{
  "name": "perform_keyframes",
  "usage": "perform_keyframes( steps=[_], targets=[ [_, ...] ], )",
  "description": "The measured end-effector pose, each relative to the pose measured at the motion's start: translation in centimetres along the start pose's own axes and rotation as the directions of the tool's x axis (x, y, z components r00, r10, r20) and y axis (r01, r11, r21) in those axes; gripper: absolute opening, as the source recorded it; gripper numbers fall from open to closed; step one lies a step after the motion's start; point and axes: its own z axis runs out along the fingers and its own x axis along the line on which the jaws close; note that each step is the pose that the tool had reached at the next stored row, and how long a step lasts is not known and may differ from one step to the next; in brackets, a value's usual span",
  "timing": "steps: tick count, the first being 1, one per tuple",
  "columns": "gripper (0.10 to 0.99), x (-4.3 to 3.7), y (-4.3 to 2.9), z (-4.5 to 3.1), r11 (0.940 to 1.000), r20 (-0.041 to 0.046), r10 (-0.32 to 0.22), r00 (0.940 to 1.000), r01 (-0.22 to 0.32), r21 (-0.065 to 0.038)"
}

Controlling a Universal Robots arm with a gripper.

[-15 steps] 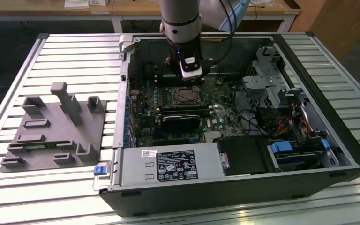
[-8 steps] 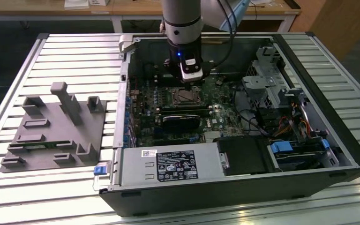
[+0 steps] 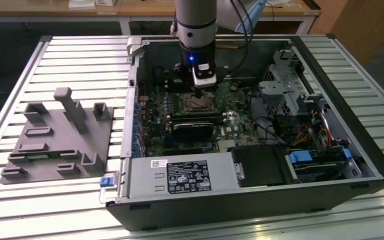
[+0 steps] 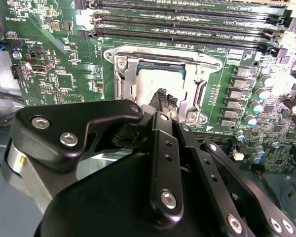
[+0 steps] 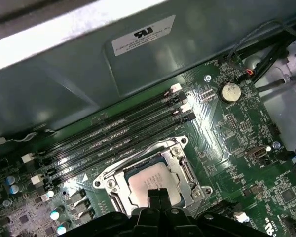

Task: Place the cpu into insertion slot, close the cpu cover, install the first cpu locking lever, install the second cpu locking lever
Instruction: 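Install the first cpu locking lever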

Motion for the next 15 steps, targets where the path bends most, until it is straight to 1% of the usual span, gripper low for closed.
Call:
perform_keyframes(
  steps=[1,3,6,8,9,12,15],
  targets=[
    [0.106,0.00,0.01,0.01,1.0000,0.0007,0.000,1.0000,0.000,0.001],
    [0.106,-0.04,0.03,0.01,1.0000,0.0035,-0.006,1.0000,0.006,0.008],
    [0.106,-0.10,0.05,0.04,0.9995,0.0094,-0.021,0.9997,0.021,0.024],
    [0.106,-0.15,0.08,0.09,0.9990,0.0116,-0.033,0.9994,0.033,0.031],
    [0.106,-0.17,0.08,0.11,0.9986,0.0114,-0.042,0.9990,0.042,0.032],
    [0.106,-0.21,0.10,0.18,0.9968,0.0089,-0.074,0.9972,0.074,0.030],
    [0.106,-0.21,0.11,0.25,0.9928,0.0054,-0.117,0.9932,0.116,0.026]
  ],
)
